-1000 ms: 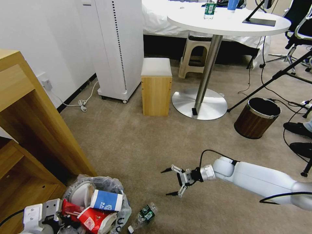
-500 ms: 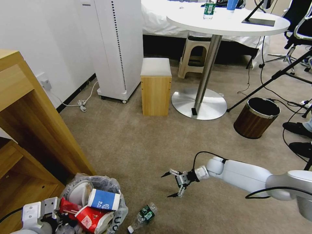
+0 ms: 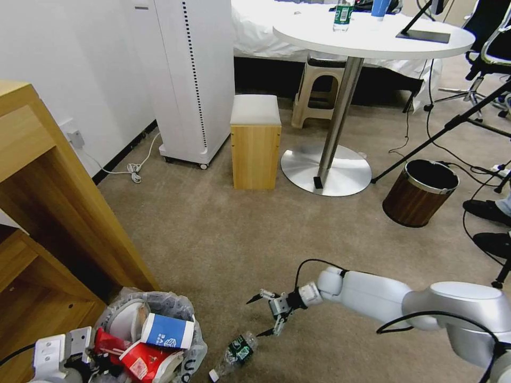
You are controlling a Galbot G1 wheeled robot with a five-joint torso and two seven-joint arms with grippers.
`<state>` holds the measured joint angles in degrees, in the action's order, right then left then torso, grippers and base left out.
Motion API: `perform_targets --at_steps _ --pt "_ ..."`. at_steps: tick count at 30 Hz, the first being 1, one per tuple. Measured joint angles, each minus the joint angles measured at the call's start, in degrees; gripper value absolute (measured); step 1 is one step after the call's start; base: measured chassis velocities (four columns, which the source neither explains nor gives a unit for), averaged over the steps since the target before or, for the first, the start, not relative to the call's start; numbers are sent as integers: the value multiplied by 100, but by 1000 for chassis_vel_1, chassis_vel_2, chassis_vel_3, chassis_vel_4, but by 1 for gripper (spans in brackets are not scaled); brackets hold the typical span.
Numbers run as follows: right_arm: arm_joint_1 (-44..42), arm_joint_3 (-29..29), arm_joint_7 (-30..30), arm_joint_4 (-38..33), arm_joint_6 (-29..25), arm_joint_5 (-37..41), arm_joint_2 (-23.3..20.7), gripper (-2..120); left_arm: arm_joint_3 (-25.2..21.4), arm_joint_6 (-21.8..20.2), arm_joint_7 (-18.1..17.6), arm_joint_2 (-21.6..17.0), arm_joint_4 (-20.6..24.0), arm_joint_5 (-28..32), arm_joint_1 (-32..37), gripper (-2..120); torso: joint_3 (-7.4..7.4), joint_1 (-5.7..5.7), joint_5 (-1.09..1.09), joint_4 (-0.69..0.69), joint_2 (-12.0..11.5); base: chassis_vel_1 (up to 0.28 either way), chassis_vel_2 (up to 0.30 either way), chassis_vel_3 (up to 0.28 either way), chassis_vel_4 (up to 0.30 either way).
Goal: Pick up the trash bin and place the garbage on the floor into it.
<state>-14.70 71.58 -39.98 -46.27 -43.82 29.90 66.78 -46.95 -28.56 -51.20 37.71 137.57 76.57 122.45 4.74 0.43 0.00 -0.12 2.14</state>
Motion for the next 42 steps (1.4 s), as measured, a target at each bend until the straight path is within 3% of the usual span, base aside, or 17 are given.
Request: perform_targets --at_steps 9,21,42 --pt "-256 103 77 221 28 -71 135 100 25 -24 49 172 5 -201 87 0 0 0 -1 -1 0 0 0 0 0" --pt "-596 126 302 969 -27 53 647 100 52 -34 171 395 26 -498 213 0 0 0 0 0 0 0 0 0 0" --pt "-1036 5 530 837 49 290 492 100 116 -15 230 588 33 -822 289 0 0 -1 0 -1 0 0 0 0 0"
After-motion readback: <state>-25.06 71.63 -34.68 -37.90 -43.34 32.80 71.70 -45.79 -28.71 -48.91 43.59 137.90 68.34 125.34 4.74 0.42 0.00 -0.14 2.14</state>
